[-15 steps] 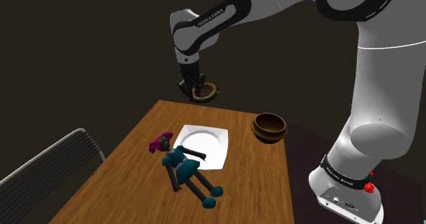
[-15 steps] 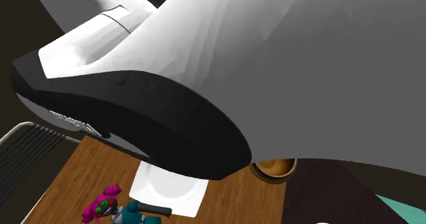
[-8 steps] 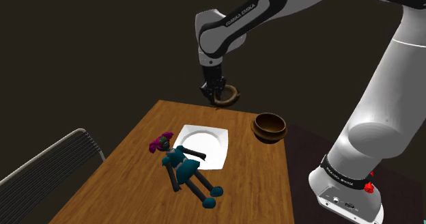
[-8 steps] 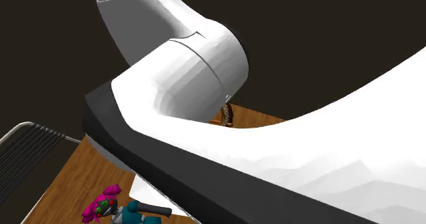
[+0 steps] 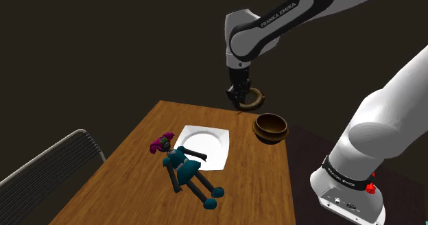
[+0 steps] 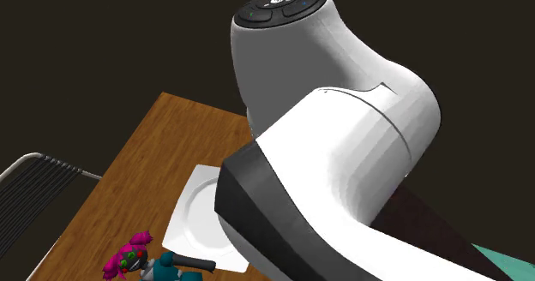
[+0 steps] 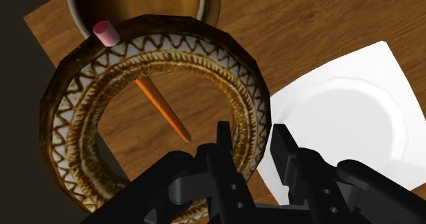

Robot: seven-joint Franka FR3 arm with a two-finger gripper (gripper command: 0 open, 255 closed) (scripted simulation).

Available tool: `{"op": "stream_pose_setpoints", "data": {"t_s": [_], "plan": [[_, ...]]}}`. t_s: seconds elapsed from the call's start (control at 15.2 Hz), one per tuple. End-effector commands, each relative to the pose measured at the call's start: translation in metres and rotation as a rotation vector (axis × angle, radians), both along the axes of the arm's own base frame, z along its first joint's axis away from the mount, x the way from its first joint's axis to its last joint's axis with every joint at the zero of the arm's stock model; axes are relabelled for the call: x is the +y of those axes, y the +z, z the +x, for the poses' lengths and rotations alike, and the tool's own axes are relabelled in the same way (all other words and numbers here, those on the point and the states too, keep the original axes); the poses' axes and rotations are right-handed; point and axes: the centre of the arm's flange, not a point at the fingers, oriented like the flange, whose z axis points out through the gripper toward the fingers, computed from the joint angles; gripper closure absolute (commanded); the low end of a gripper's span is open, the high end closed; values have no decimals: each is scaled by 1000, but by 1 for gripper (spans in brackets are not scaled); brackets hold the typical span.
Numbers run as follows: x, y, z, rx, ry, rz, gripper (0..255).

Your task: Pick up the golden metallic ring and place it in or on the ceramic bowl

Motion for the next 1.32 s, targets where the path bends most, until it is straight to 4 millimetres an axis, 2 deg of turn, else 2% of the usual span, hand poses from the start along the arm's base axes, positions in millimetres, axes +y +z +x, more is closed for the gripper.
{"op": "stream_pose_setpoints", "data": {"t_s": [0.0, 0.46, 1.25], "plan": [[-12, -1, -25, 0, 0, 1, 255], [-52, 2, -105, 0, 0, 1, 255], [-52, -61, -105, 0, 0, 1, 255]]}}
